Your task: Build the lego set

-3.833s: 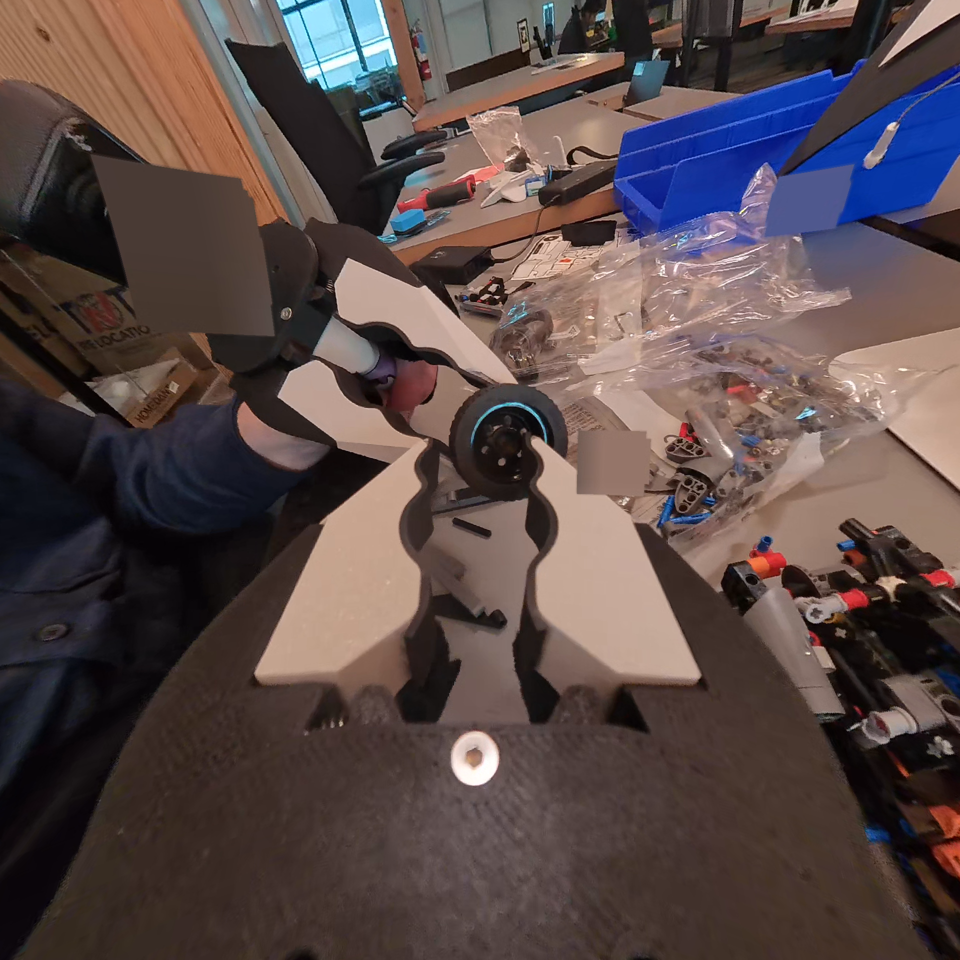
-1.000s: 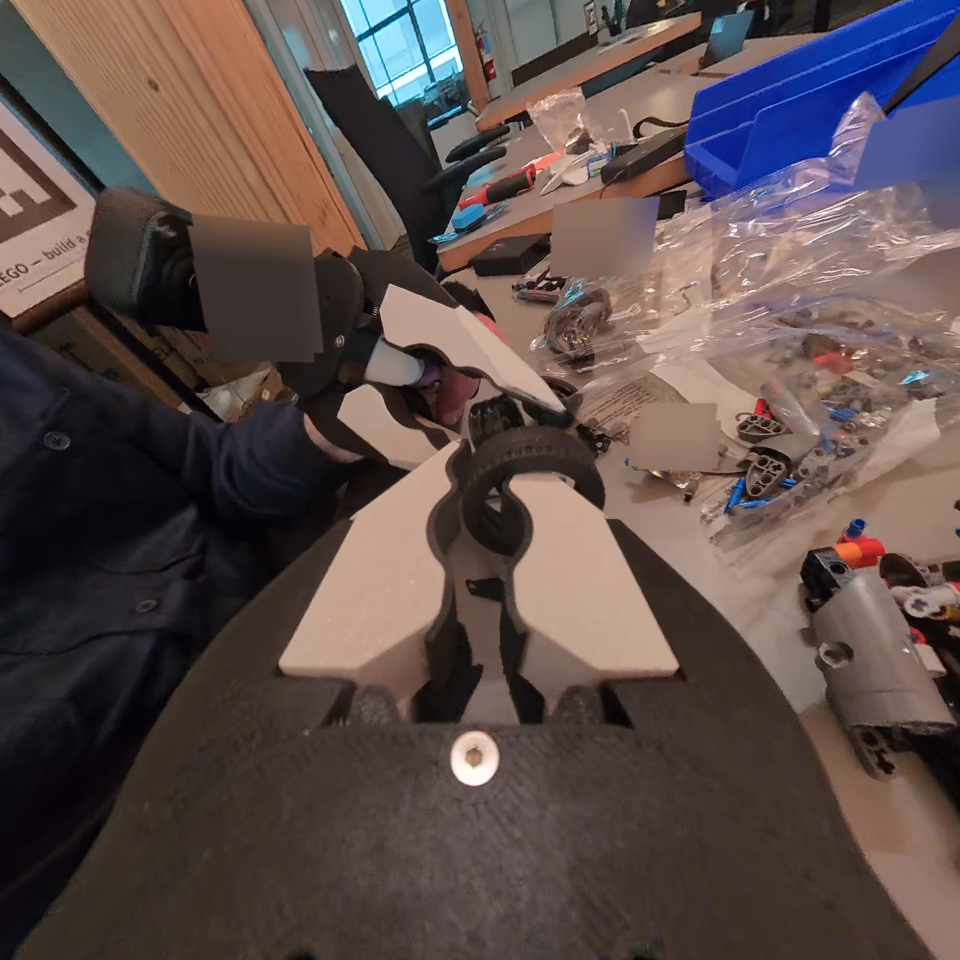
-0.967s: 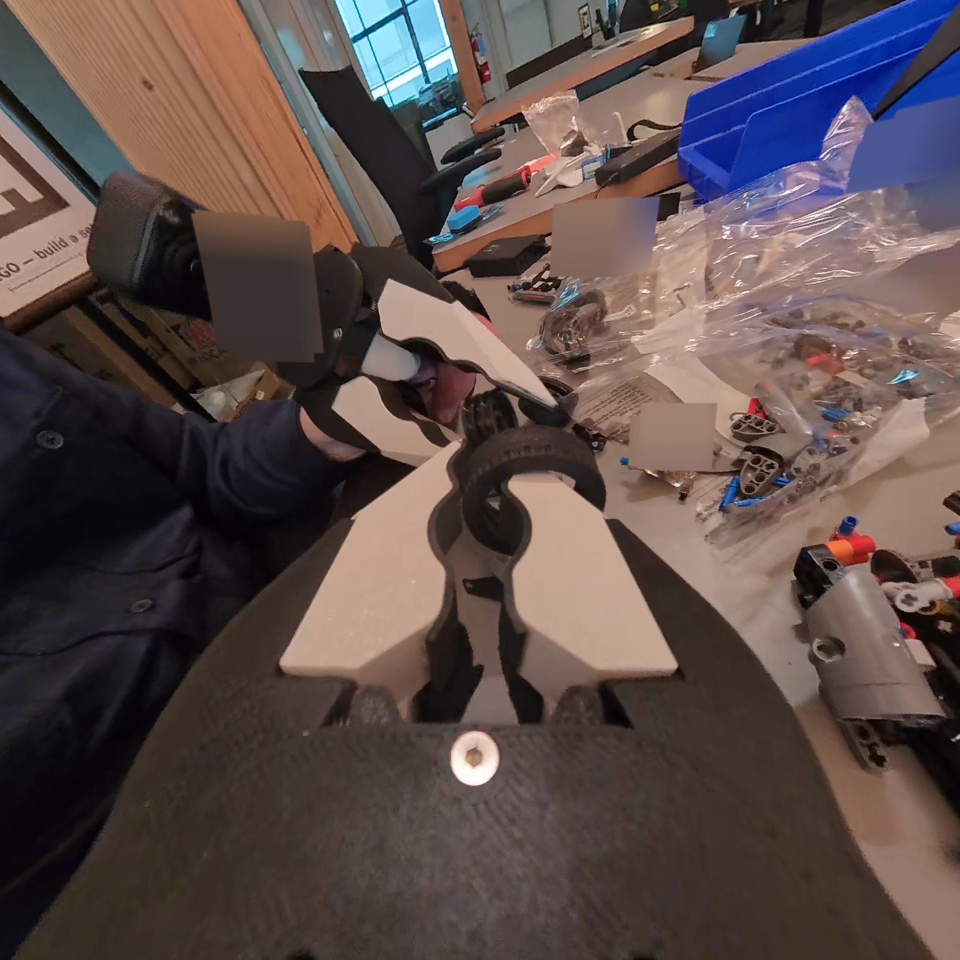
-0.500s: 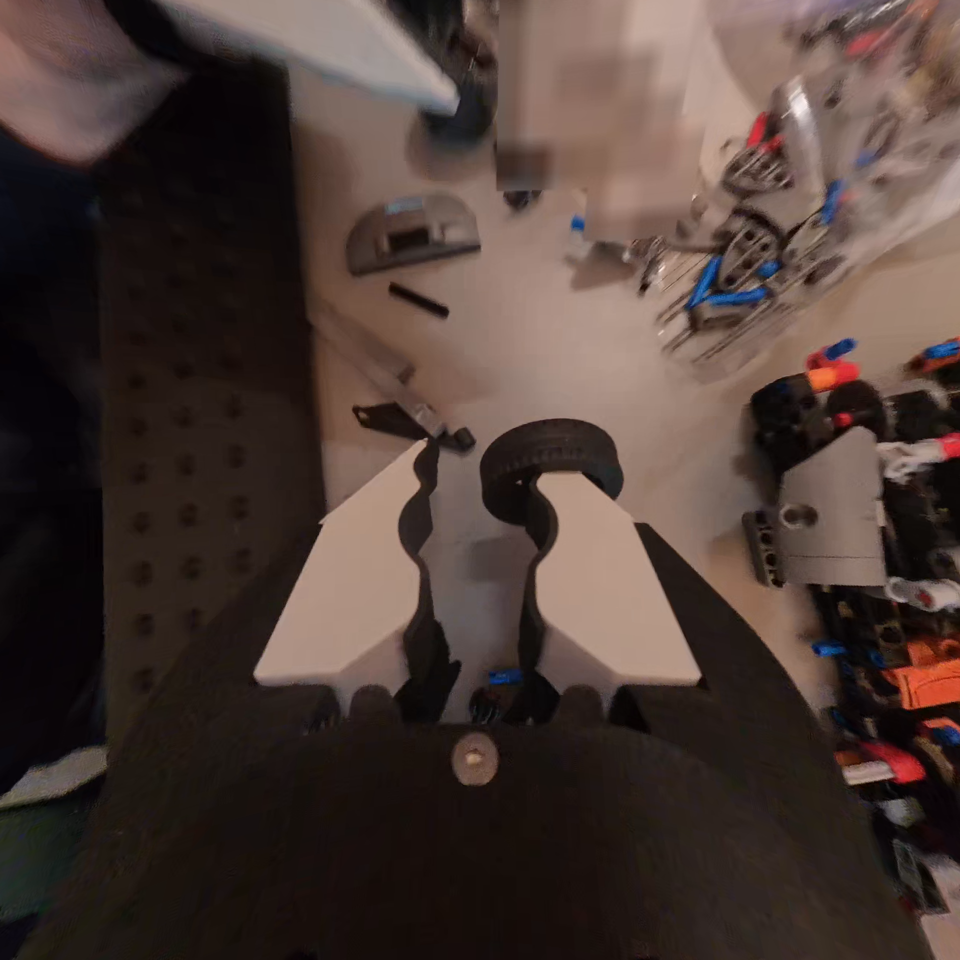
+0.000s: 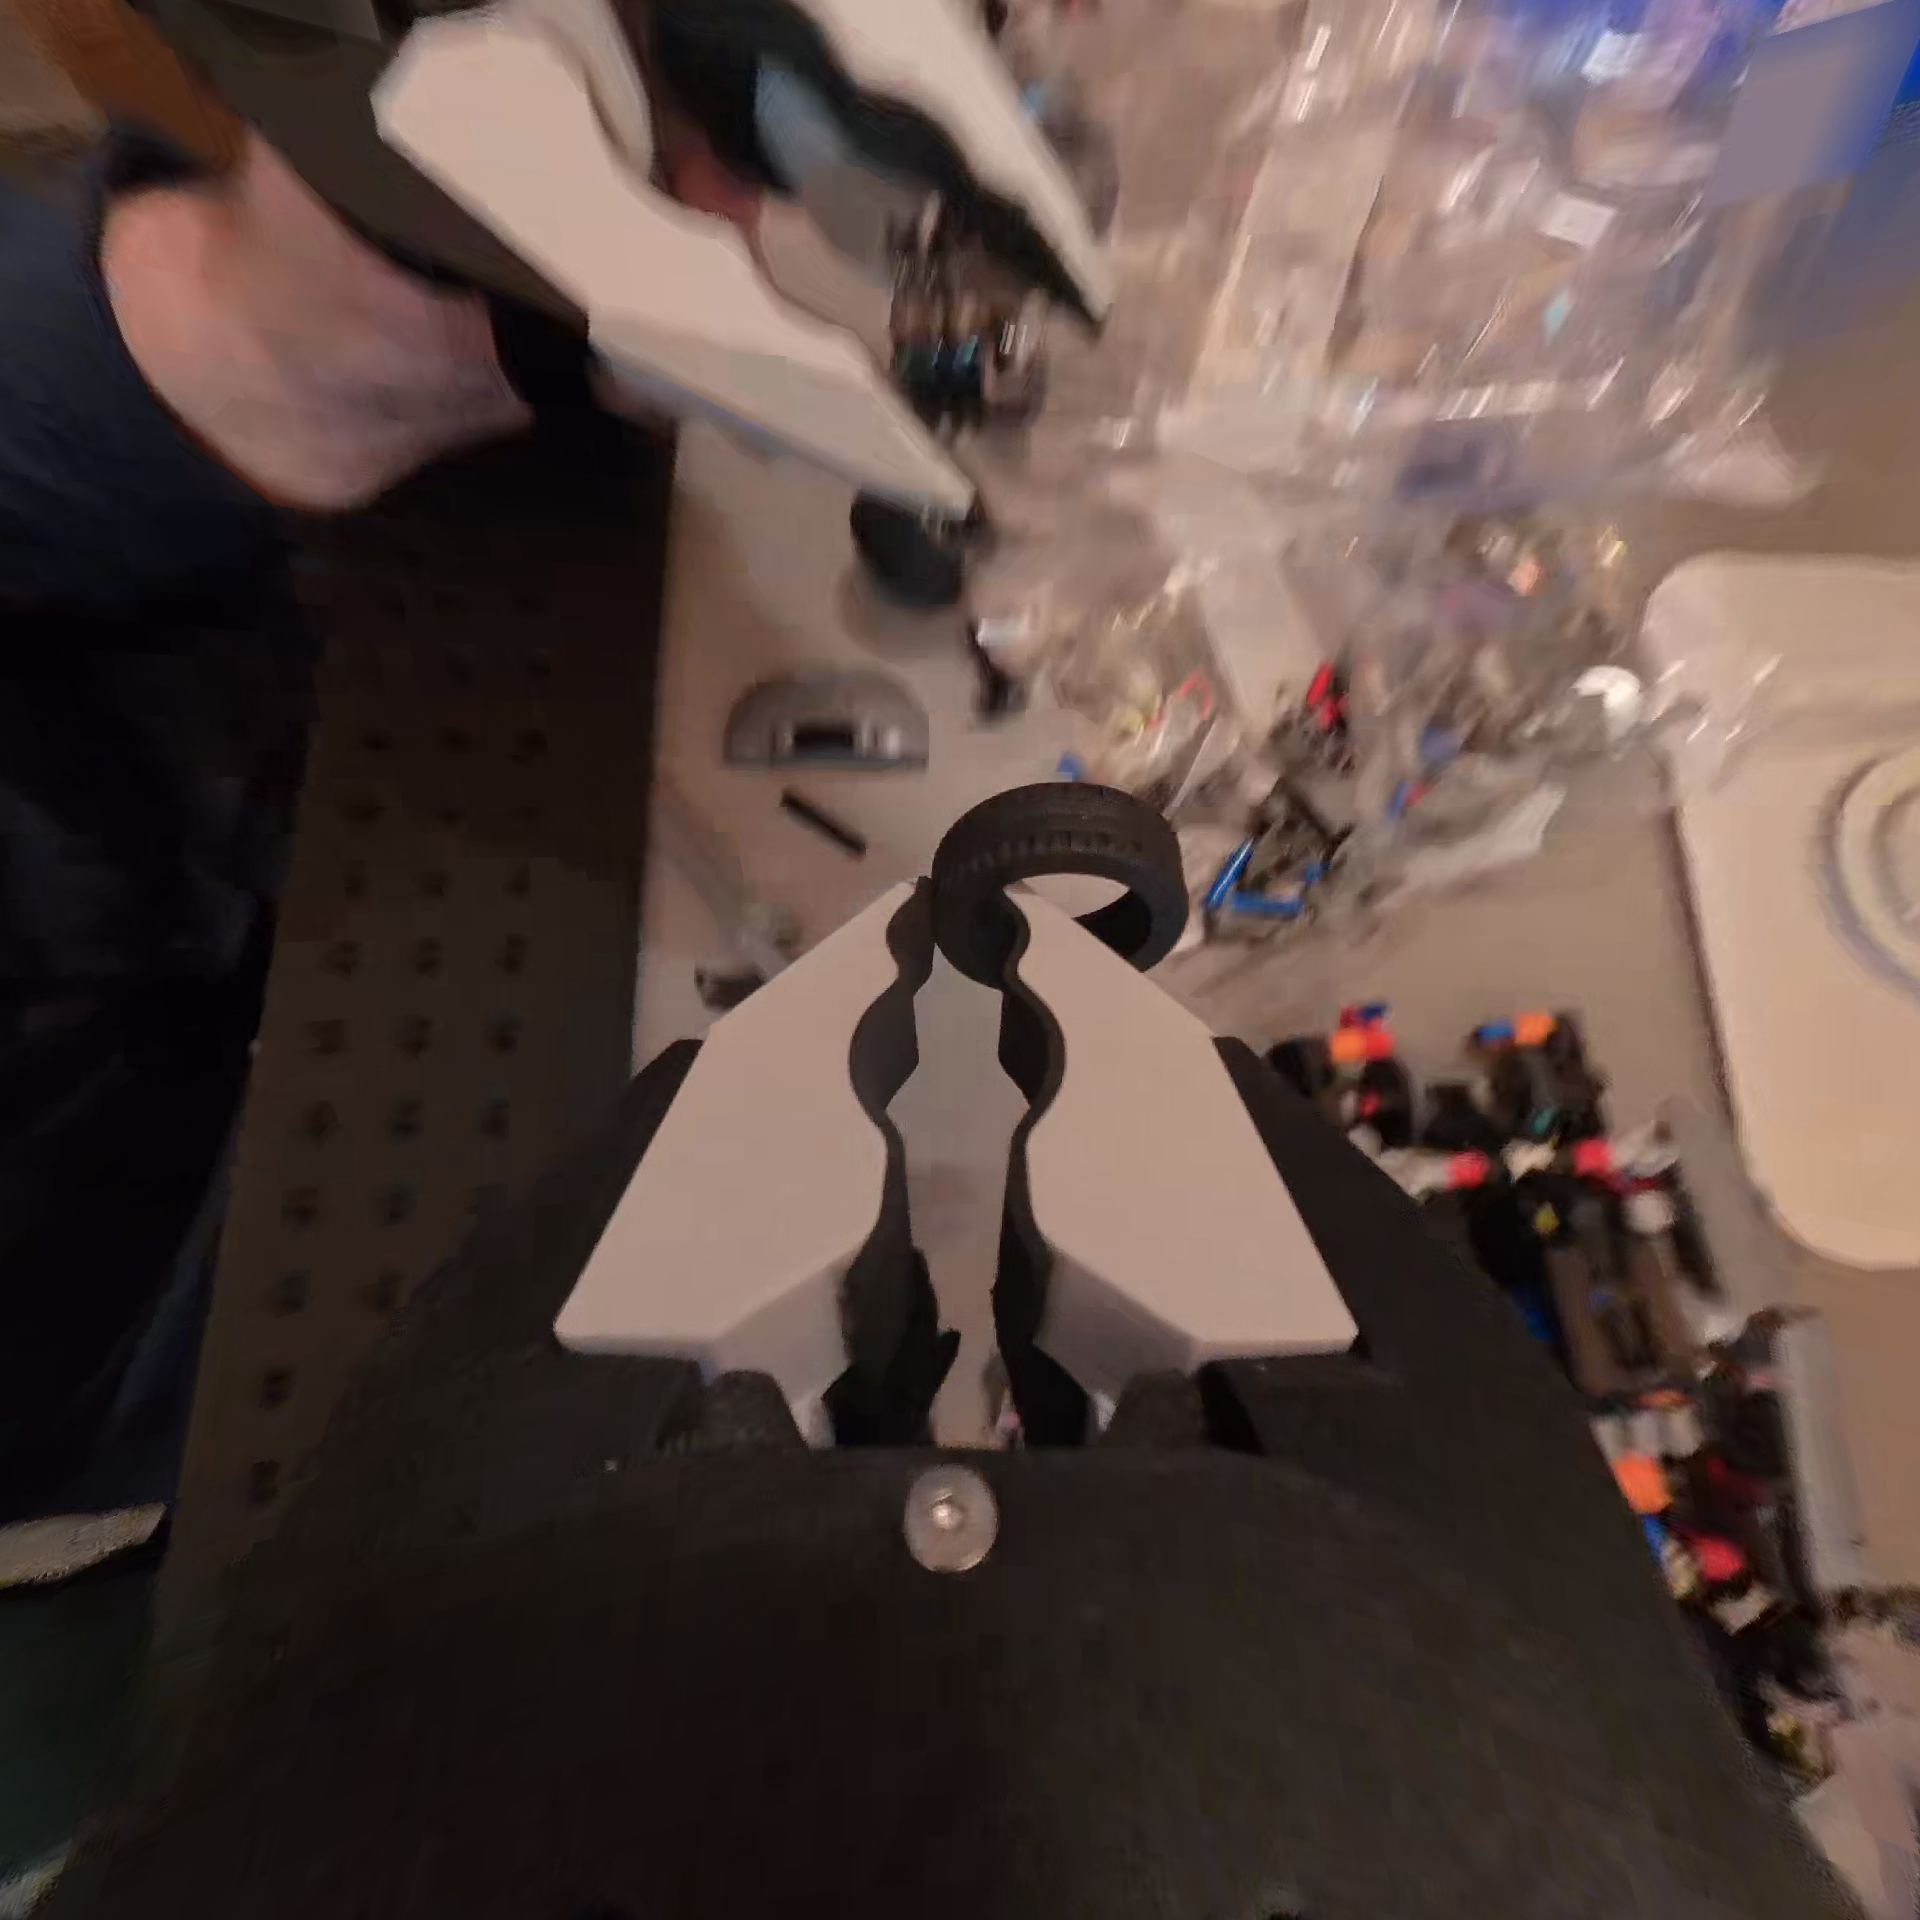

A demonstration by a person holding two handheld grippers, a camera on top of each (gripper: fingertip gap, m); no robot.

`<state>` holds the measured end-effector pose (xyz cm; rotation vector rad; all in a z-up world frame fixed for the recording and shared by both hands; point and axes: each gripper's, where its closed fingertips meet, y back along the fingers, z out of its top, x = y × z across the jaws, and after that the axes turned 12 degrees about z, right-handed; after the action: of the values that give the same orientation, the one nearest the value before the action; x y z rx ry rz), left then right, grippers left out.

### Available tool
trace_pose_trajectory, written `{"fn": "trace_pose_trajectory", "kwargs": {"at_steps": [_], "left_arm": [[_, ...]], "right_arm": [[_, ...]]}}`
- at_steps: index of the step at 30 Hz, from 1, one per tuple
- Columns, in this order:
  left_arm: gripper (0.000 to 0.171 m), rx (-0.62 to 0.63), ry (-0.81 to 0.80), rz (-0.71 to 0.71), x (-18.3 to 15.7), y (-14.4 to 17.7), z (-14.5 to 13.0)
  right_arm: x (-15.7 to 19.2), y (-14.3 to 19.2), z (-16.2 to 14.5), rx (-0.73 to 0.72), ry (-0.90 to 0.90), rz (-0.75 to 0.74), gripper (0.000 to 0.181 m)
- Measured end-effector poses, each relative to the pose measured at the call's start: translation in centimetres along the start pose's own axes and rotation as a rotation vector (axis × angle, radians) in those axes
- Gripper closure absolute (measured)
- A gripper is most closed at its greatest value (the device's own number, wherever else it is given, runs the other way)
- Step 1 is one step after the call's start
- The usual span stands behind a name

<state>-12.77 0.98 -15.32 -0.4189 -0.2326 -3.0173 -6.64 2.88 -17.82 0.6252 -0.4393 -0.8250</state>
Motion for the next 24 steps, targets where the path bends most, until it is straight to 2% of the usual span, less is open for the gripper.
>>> {"fn": "trace_pose_trajectory", "kwargs": {"at_steps": [4, 9, 12, 15, 18, 19, 21, 24], "left_arm": [[0.139, -0.032, 0.088, 0.073, 2.1, 1.0, 0.1], [0.14, -0.04, 0.158, 0.087, 2.6, 0.8, -0.3], [0.139, -0.05, 0.215, 0.087, 3.5, 0.7, -0.4], [0.14, -0.064, 0.253, 0.079, 3.9, 1.0, -0.4], [0.139, -0.069, 0.256, 0.074, 3.9, 1.0, -0.4], [0.14, -0.069, 0.251, 0.07, 3.7, 1.0, -0.4], [0.14, -0.066, 0.24, 0.06, 3.4, 0.9, -0.4], [0.14, -0.076, 0.237, 0.074, 3.7, 1.1, -0.2]], "right_arm": [[-3.6, 0.1, 6.2, -0.073, 0.009, 0.032, 0.174], [-7.3, -5.1, 11.2, 0.001, -0.058, 0.246, 0.174], [-10.3, -9.4, 12.1, 0.082, -0.118, 0.299, 0.174], [-14.1, -12.2, 13.0, 0.094, -0.186, 0.259, 0.174], [-17.6, -13.2, 13.5, 0.085, -0.256, 0.188, 0.172], [-18.5, -13.4, 13.3, 0.101, -0.278, 0.161, 0.164], [-19.2, -13.6, 13.2, 0.117, -0.306, 0.156, 0.148], [-19.7, -12.8, 13.0, 0.181, -0.26, 0.077, 0.139]]}}
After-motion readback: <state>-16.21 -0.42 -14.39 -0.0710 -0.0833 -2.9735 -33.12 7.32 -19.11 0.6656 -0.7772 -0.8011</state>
